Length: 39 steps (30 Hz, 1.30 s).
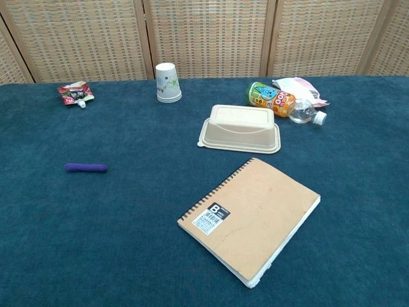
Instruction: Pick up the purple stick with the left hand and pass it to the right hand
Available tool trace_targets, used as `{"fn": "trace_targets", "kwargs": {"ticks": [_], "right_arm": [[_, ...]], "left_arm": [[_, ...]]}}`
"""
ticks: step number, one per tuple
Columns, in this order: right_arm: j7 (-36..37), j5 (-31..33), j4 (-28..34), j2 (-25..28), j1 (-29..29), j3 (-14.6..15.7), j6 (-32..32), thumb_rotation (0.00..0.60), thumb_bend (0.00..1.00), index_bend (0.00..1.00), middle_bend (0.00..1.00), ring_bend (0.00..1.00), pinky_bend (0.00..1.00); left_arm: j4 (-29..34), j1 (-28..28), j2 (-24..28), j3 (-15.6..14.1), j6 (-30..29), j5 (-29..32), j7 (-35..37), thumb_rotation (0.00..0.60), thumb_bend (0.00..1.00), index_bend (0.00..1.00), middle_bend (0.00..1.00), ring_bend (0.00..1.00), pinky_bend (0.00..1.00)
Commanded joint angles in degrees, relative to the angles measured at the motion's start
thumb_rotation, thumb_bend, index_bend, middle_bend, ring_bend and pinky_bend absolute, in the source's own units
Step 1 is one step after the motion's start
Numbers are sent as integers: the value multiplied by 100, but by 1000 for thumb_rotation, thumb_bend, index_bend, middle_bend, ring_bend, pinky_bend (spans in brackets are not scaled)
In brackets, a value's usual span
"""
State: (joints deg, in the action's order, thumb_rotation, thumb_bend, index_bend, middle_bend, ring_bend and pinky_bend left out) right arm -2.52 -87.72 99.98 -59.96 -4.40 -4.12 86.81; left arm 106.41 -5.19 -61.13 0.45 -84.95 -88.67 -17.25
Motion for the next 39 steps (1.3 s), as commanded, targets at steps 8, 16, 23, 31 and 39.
{"fn": "trace_targets", "kwargs": {"ticks": [8,16,23,31,39], "right_arm": [[-10,18,0,-9,-7,-3,-29,600,0,0,0,0,0],[79,54,6,16,-7,-17,-50,600,0,0,0,0,0],[96,63,-7,12,-20,-7,-97,600,0,0,0,0,0],[36,162,-45,-30,-69,-17,-225,600,0,0,0,0,0],[49,241,-52,-29,-94,-40,-288,600,0,0,0,0,0]], "left_arm": [[-140,-116,-119,50,163,41,156,600,0,0,0,0,0],[-874,-624,-734,514,667,519,378,600,0,165,0,0,0],[-1928,-1506,-1405,854,1964,1134,732,600,187,382,0,0,0],[-2588,-2008,-1852,961,2605,1531,643,600,288,419,0,0,0],[-2980,-2332,-2172,982,3040,1972,389,600,384,440,0,0,0]]}}
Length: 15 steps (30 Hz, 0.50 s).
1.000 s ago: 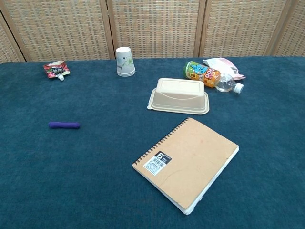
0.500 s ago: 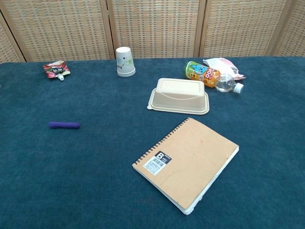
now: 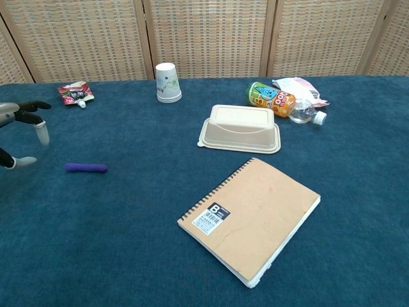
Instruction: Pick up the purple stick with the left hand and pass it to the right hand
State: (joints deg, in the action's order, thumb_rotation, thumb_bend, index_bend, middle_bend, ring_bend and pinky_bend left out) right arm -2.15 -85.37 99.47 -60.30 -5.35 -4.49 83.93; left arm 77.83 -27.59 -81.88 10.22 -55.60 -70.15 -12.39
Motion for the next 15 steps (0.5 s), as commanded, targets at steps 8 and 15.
{"fn": "trace_targets", "kwargs": {"ticks": [8,15], "right_arm": [[68,39,-13,24,-15,-10,-42,600,0,0,0,0,0],[80,78,-30,28,-26,-15,-75,600,0,0,0,0,0]], "left_arm": [[-336,-309,-313,4,400,493,-257,600,394,433,0,0,0],[-563,-505,-541,2,562,729,-400,600,394,440,0,0,0]]}}
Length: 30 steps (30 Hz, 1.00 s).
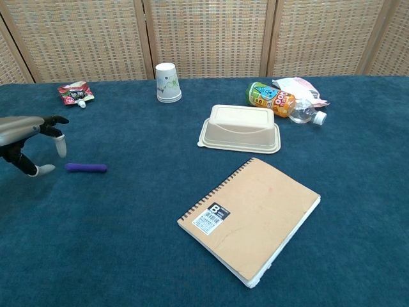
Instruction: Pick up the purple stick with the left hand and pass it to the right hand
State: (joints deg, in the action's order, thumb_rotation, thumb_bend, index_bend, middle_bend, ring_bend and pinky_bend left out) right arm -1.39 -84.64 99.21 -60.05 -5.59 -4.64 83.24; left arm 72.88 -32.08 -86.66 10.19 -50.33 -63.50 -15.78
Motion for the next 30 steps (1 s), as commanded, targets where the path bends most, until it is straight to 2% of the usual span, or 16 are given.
{"fn": "trace_targets", "kwargs": {"ticks": [1,17,30], "right_arm": [[8,8,-5,6,-4,-1,-11,600,0,0,0,0,0],[94,75,-54,27,-39,-17,-94,600,0,0,0,0,0],[127,85,-70,36,-42,-19,-98,600,0,0,0,0,0]], "left_arm": [[-103,-87,-94,7,60,107,-98,600,394,440,0,0,0],[-550,-370,-500,8,147,510,-377,600,394,465,0,0,0],[-717,-416,-634,-12,158,598,-322,600,397,490,0,0,0]]}}
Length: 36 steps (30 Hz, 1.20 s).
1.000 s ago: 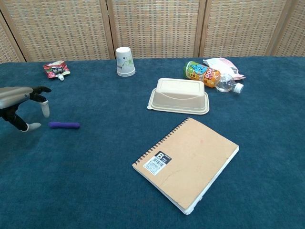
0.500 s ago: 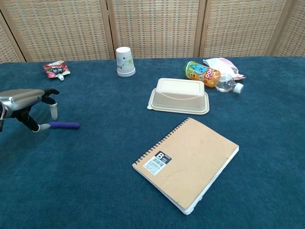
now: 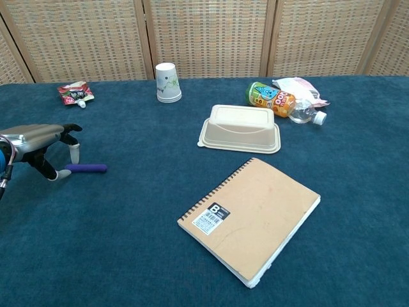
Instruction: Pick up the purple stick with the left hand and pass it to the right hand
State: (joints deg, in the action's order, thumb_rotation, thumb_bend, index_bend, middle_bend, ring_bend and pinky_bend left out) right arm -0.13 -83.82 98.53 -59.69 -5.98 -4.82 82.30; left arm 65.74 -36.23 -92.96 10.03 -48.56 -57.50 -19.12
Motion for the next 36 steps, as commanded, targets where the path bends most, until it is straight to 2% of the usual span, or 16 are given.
{"fn": "trace_targets", "kwargs": {"ticks": [1,31,36], "right_arm": [[-1,7,-5,-1,-6,0,-13,600,0,0,0,0,0],[26,14,10,26,-19,21,-54,600,0,34,0,0,0],[37,11,15,31,-20,23,-56,600,0,35,0,0,0]], "left_arm": [[0,-2,-3,5,-35,-8,19,600,397,490,0,0,0],[-85,-52,-124,-74,-106,144,-133,600,408,560,0,0,0],[-57,-66,-136,-72,-111,198,-193,600,456,578,0,0,0]]}}
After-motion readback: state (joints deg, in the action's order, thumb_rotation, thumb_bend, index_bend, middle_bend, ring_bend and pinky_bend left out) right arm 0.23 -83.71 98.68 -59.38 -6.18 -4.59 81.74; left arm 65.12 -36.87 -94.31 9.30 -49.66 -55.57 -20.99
